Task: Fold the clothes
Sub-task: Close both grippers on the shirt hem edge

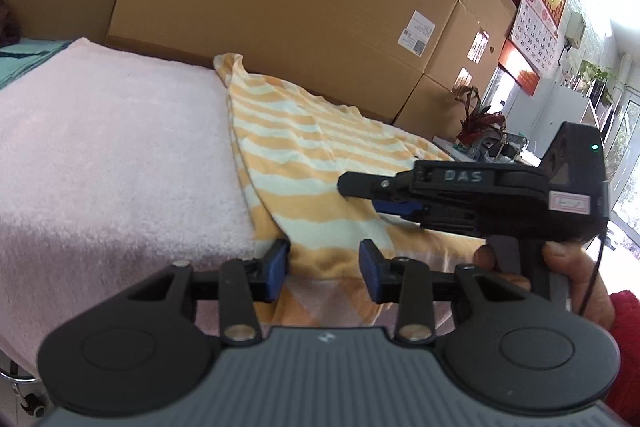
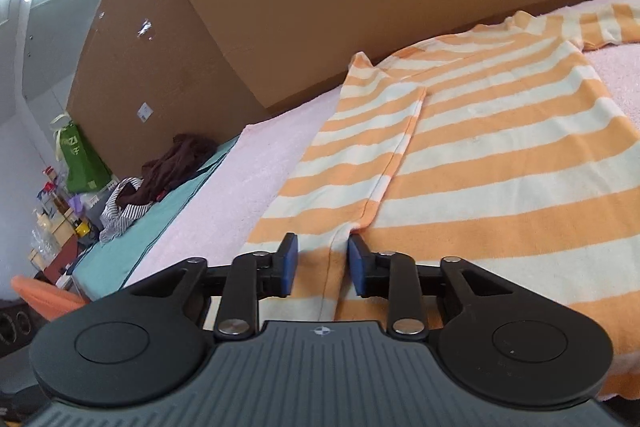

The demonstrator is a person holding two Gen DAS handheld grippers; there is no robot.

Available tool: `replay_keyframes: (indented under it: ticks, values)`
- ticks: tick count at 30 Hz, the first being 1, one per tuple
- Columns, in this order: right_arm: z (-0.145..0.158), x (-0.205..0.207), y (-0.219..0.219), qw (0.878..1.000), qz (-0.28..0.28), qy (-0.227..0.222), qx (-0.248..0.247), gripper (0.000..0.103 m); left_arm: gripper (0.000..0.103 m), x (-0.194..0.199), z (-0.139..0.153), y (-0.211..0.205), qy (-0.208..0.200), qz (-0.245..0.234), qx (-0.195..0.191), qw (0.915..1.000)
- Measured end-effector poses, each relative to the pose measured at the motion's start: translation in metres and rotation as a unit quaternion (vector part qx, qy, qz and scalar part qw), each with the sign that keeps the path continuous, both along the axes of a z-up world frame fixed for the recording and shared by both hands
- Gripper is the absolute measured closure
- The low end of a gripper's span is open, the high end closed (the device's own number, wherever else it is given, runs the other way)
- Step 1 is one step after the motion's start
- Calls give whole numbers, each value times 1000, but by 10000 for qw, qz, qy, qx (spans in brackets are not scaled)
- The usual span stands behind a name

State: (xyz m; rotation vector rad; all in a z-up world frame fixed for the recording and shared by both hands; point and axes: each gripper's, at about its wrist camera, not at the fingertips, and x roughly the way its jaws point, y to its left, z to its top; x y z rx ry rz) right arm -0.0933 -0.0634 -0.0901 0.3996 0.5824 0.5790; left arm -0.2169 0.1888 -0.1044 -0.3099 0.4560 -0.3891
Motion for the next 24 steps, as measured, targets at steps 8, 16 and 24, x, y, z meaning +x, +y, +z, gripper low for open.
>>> replay_keyframes:
  ticks: [8,16,24]
  values:
    - [2,2,9,9987,-254,-324,-284,97,92,18,11,16,98,360,-18,9993]
    - [-6,-29,-9,9988,90,-481,-59,73,71,26,11,27,134,173,-528,9984]
    - [-8,-66,1,9900,506,-1102,-716,88,103,61,19,12,377,183,-334,9986]
